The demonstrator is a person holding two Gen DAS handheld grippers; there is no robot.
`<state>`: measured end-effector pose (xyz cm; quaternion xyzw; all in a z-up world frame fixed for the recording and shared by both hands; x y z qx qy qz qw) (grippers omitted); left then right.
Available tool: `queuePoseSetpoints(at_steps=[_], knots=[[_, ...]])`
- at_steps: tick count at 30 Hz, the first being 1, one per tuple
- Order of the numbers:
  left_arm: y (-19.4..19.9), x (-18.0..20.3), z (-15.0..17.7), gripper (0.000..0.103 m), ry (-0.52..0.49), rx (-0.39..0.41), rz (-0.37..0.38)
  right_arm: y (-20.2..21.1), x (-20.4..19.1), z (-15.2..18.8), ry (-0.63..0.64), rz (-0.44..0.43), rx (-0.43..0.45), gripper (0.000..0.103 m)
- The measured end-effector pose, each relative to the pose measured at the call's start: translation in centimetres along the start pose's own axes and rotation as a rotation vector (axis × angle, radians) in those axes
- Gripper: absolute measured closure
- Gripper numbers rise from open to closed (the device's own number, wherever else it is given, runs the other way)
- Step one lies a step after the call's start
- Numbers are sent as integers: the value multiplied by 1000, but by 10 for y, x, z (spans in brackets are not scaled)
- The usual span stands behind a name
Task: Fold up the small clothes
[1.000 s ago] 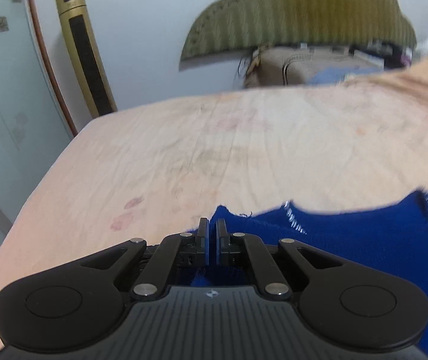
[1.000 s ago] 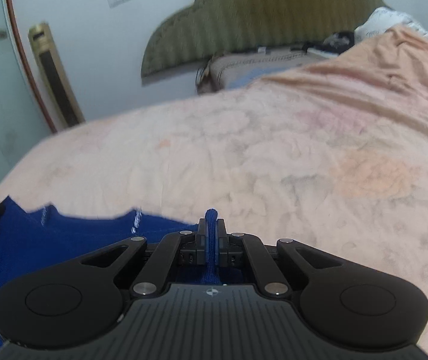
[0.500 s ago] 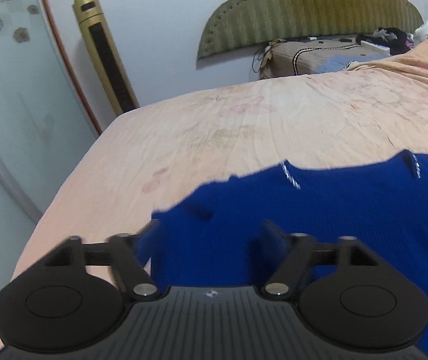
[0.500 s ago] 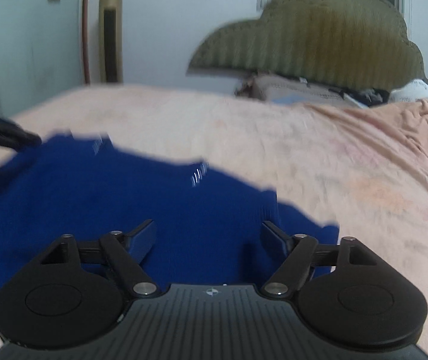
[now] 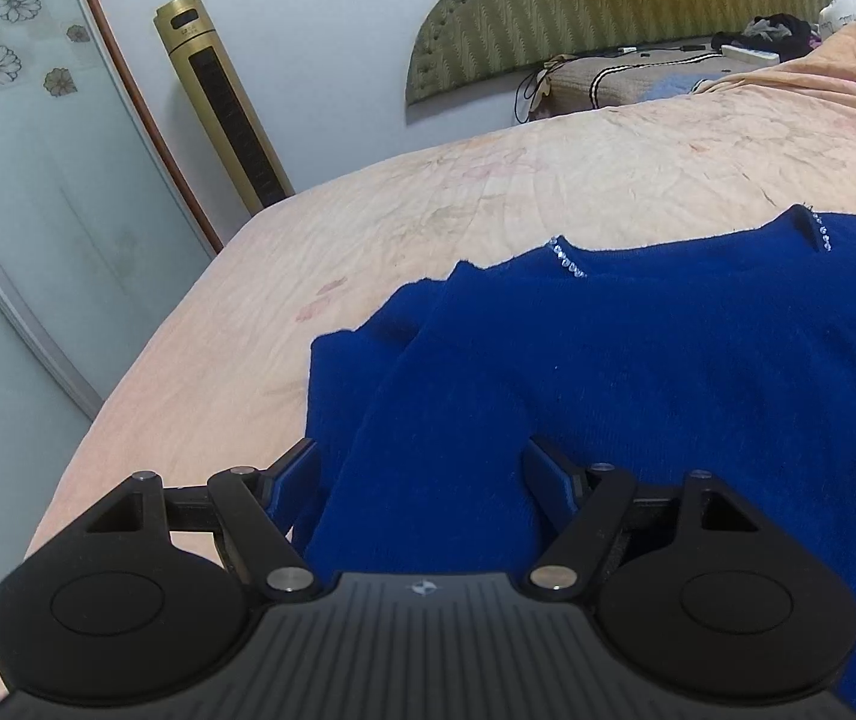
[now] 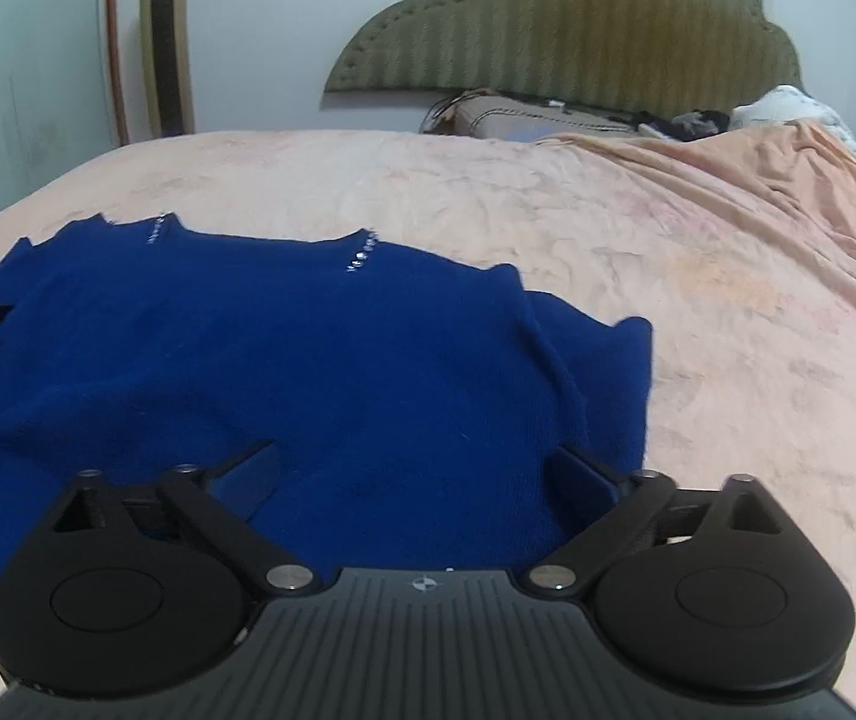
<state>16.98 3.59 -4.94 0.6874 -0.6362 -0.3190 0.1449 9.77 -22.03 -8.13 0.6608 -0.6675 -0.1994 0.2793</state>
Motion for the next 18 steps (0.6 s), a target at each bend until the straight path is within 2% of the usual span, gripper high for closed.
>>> queuePoseSetpoints(at_steps=[8, 11, 14, 16, 18], knots=[[2, -3, 8, 28, 28, 1, 3, -5, 0, 5, -13, -9, 32, 0], [7, -7, 10, 28, 47, 1, 27, -7, 4, 4, -25, -22, 30, 0], [19, -20, 15, 28, 91, 1, 81, 3, 9, 1, -45, -56, 26, 0], [26, -36, 21, 23, 124, -8, 135, 23, 22, 1, -133, -139, 74, 0], [25, -55, 28, 22, 159, -40, 206, 37, 40, 6, -216, -202, 73, 0]])
Point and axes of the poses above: each gripper's, at about its wrist camera, not at the fingertips, and y roughly against the way its jaws point, x to its right, z to its underside, the point moved 5 cm from there along -y, roughly the way its jaws point, and after that the axes turned 7 degrees about y, right-handed, at the moved point
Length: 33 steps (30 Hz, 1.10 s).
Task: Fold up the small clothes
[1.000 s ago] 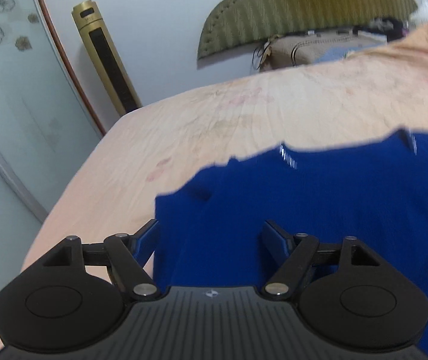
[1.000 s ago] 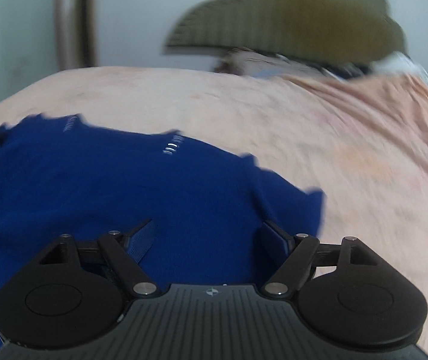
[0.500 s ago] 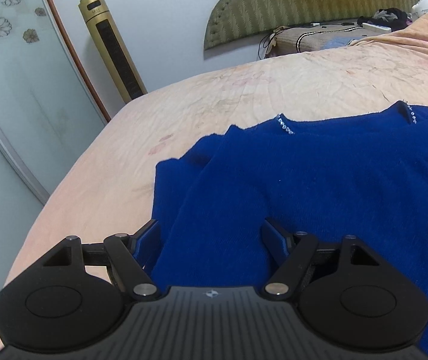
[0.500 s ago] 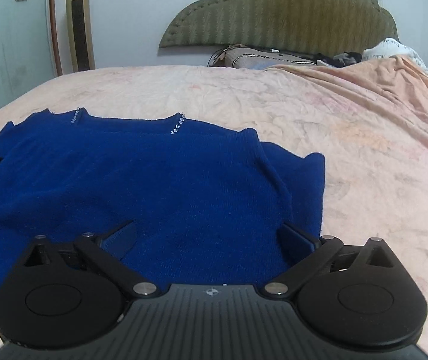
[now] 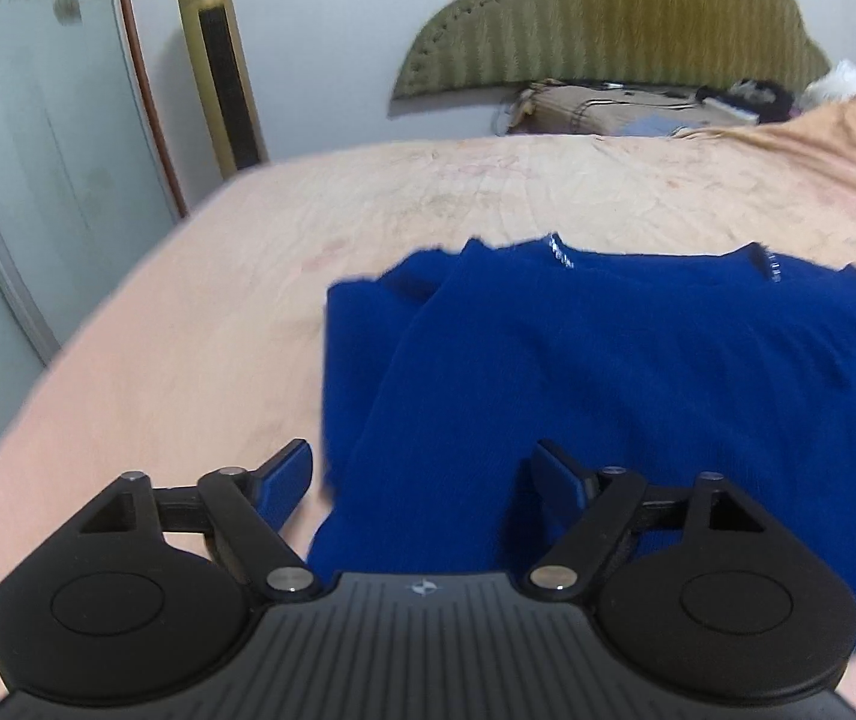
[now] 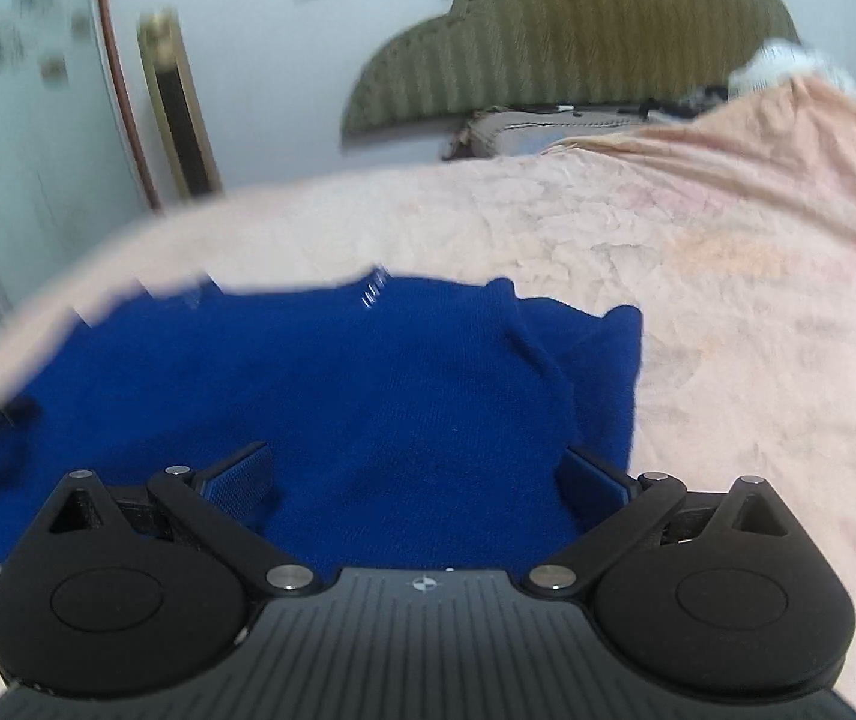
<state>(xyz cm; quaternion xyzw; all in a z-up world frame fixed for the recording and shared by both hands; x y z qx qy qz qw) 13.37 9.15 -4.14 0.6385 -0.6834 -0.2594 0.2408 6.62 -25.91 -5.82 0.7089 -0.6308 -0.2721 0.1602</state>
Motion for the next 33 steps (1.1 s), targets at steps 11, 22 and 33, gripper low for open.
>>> queuePoseSetpoints(at_steps=[11, 22, 33], knots=[[-14, -46, 17, 4, 105, -160, 390, 42, 72, 40, -394, -431, -120, 0], [-23, -24, 12, 43, 168, -118, 449, -31, 24, 1, -279, -420, -81, 18], [-3, -27, 12, 95, 261, -126, 350, -23, 30, 0, -260, -280, -138, 91]])
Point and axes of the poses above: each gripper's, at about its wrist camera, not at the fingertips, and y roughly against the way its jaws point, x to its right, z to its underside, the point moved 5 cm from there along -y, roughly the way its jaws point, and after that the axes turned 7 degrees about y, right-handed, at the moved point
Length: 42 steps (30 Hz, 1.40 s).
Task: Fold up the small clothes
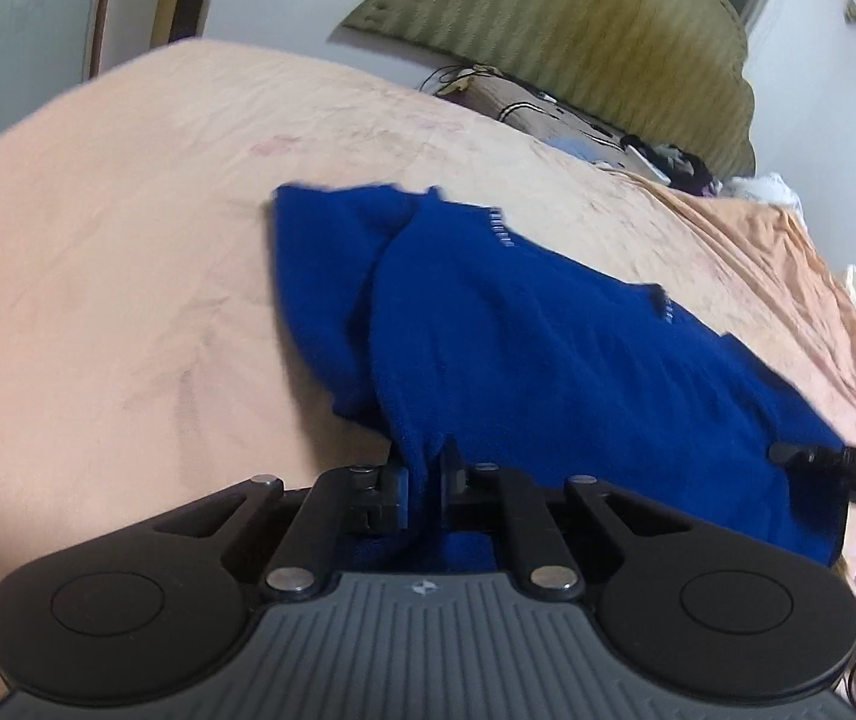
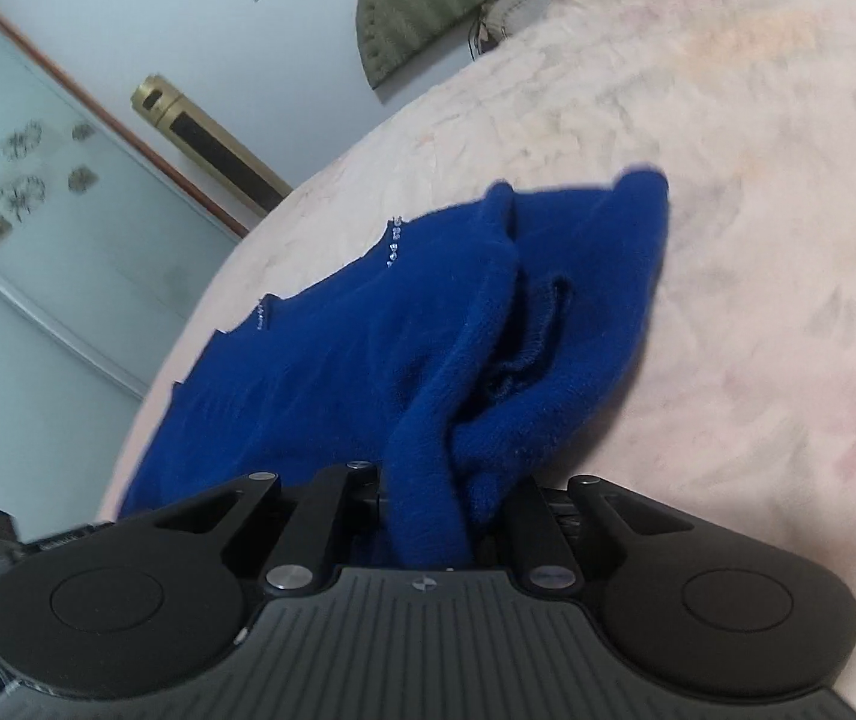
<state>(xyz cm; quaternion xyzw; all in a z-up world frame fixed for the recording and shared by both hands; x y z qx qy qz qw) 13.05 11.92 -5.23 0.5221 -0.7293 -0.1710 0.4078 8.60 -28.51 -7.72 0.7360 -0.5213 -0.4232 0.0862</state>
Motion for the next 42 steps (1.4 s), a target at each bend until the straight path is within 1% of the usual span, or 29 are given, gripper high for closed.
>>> queuePoseSetpoints(at_steps=[7, 8, 11, 12, 13, 14, 15, 16, 17, 18, 20, 21, 22, 23, 24, 25, 26, 27, 31, 33, 34, 35, 36, 37, 38, 39, 40, 41, 42], knots=[[36, 45, 10, 95, 4, -11, 55, 46, 2, -24, 118, 59, -32, 92], [38, 48, 13, 95, -10, -8, 49, 52, 6, -25, 126, 74, -39, 92], [28, 41, 20, 95, -21, -31, -30, 56, 19, -20, 98, 66, -76, 90], [22, 36, 22, 95, -10, -54, -52, 55, 26, -17, 63, 78, -78, 87], [16, 30, 25, 95, 15, -87, -74, 54, 30, -14, 42, 90, -76, 72], [13, 27, 28, 94, 31, -111, -70, 55, 33, -11, 36, 112, -75, 66], [14, 26, 30, 93, 30, -116, -67, 58, 34, -8, 51, 141, -70, 52], [16, 27, 33, 92, 10, -109, -85, 62, 33, -4, 70, 158, -61, 42], [19, 28, 35, 92, -16, -100, -104, 67, 32, 0, 80, 154, -57, 39], [23, 30, 37, 91, -38, -94, -115, 71, 31, 4, 79, 128, -56, 34], [28, 30, 42, 89, -51, -93, -107, 82, 30, 13, 56, 9, -64, 27], [29, 30, 44, 85, -48, -98, -99, 85, 31, 18, 55, -38, -72, 20], [28, 29, 46, 77, -41, -107, -92, 86, 30, 23, 70, -57, -78, 20], [28, 27, 49, 75, -29, -110, -90, 86, 31, 28, 91, -46, -83, 22], [28, 27, 52, 75, -20, -110, -89, 85, 32, 29, 102, -26, -83, 38], [27, 29, 54, 76, -18, -108, -94, 83, 33, 31, 99, 0, -81, 62], [29, 30, 58, 82, -20, -101, -99, 82, 34, 31, 93, 17, -85, 76], [31, 33, 58, 95, -18, -100, -91, 83, 33, 31, 85, 18, -88, 89], [55, 41, 53, 95, -12, -72, -51, 108, 18, 28, 137, 31, -77, 92], [66, 44, 51, 95, -14, -77, -13, 125, 11, 26, 212, 73, -88, 93], [66, 44, 53, 95, -25, -88, -16, 129, 11, 29, 256, 116, -118, 95], [61, 43, 56, 95, -45, -105, -43, 128, 14, 34, 296, 164, -164, 94], [55, 42, 60, 95, -70, -125, -76, 125, 19, 38, 320, 224, -193, 86], [48, 42, 66, 95, -93, -153, -111, 123, 24, 42, 337, 303, -202, 82], [46, 42, 69, 93, -104, -163, -129, 123, 25, 44, 353, 354, -194, 84], [47, 43, 70, 92, -114, -159, -139, 125, 22, 43, 374, 396, -162, 84], [50, 45, 69, 90, -130, -147, -155, 129, 13, 40, 394, 412, -111, 83], [54, 47, 67, 89, -149, -128, -185, 132, 3, 36, 396, 386, -60, 81], [58, 50, 63, 85, -171, -100, -221, 134, -7, 33, 390, 344, -19, 70]])
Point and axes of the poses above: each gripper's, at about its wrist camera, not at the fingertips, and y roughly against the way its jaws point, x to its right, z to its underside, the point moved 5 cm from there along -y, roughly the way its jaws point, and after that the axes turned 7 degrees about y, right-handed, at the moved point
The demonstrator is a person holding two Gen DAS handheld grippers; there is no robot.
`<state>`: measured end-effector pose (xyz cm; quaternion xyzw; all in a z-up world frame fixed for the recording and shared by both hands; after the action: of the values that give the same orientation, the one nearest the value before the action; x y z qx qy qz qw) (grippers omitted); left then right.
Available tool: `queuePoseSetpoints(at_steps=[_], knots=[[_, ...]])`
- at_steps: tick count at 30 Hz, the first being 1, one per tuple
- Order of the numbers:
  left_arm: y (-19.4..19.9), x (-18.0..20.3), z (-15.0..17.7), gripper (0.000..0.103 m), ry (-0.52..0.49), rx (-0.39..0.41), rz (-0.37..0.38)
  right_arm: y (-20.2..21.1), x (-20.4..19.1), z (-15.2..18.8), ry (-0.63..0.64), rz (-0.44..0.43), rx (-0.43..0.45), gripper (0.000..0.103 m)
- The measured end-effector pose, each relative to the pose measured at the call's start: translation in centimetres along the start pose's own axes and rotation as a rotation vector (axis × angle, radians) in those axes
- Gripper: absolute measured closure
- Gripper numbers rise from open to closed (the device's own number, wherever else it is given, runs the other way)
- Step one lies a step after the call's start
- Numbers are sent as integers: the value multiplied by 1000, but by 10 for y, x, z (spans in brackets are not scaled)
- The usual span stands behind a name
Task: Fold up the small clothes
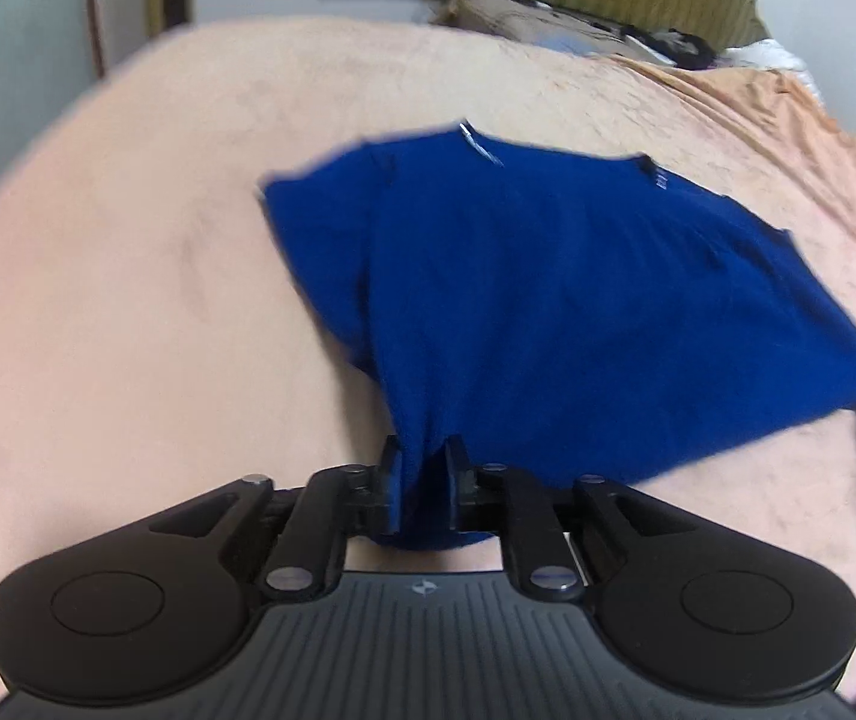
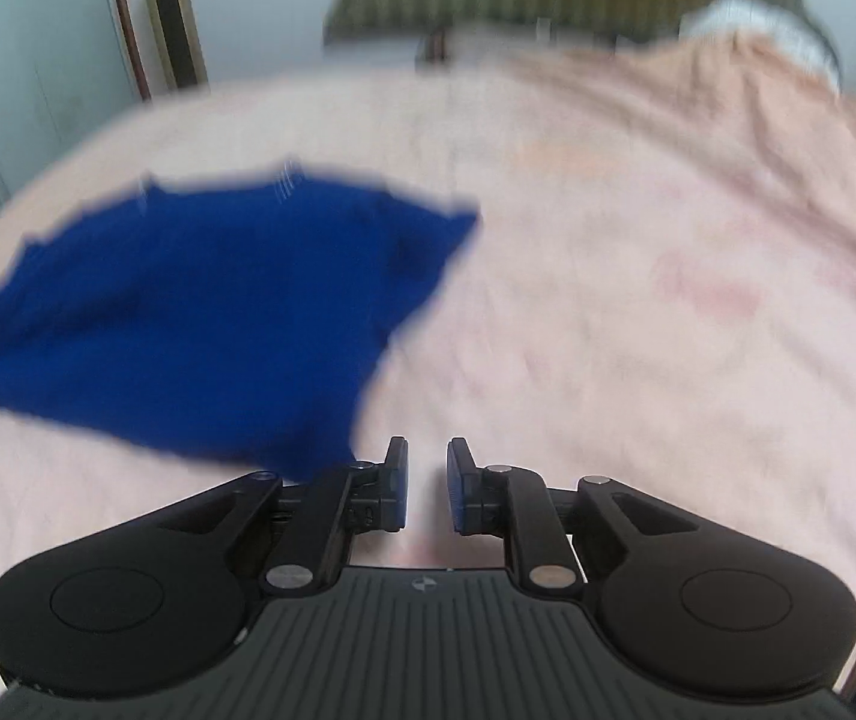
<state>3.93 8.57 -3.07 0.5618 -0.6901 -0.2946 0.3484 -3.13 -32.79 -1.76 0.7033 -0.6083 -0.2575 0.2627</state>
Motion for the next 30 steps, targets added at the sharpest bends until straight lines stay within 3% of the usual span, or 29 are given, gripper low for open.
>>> queuePoseSetpoints(at_steps=[2, 5, 8, 9, 10, 11, 14, 16, 21, 25, 30], knots=[[10, 2, -3, 79, -38, 62, -82, 0, -19, -10, 15, -56, 46, 65], [22, 10, -8, 69, -86, 142, -175, -17, -44, -14, 96, -20, 25, 57], [20, 13, -3, 43, -101, 157, -213, -25, -63, -14, 113, -57, 21, 49], [17, 14, 0, 37, -114, 153, -221, -29, -71, -12, 135, -85, 5, 35], [12, 13, 2, 38, -124, 139, -237, -32, -77, -8, 169, -93, -16, 20], [5, 13, 7, 38, -140, 115, -260, -38, -80, -1, 223, -64, -48, 16], [-6, 10, 17, 38, -175, 71, -301, -46, -80, 10, 313, 72, -132, 22], [1, 6, 16, 38, -167, 84, -280, -34, -81, 1, 276, 51, -88, 20], [6, -7, -17, 38, -40, 116, -213, -15, -114, -33, 233, -72, 80, 15], [-7, -12, -39, 38, 9, 131, -187, -33, -164, -36, 328, -128, 65, 16], [-32, -21, -57, 37, 126, 74, -37, -42, -222, -38, 443, -188, 71, 15]])
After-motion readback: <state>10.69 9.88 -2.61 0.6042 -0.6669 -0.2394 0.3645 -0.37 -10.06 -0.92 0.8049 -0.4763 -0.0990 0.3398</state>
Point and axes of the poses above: each gripper's, at about its wrist camera, not at the fingertips, and y roughly against the way its jaws point, x to its right, z to its underside, the point moved 5 cm from there along -y, roughly the way its jaws point, and after that the axes turned 7 degrees about y, right-handed, at the moved point
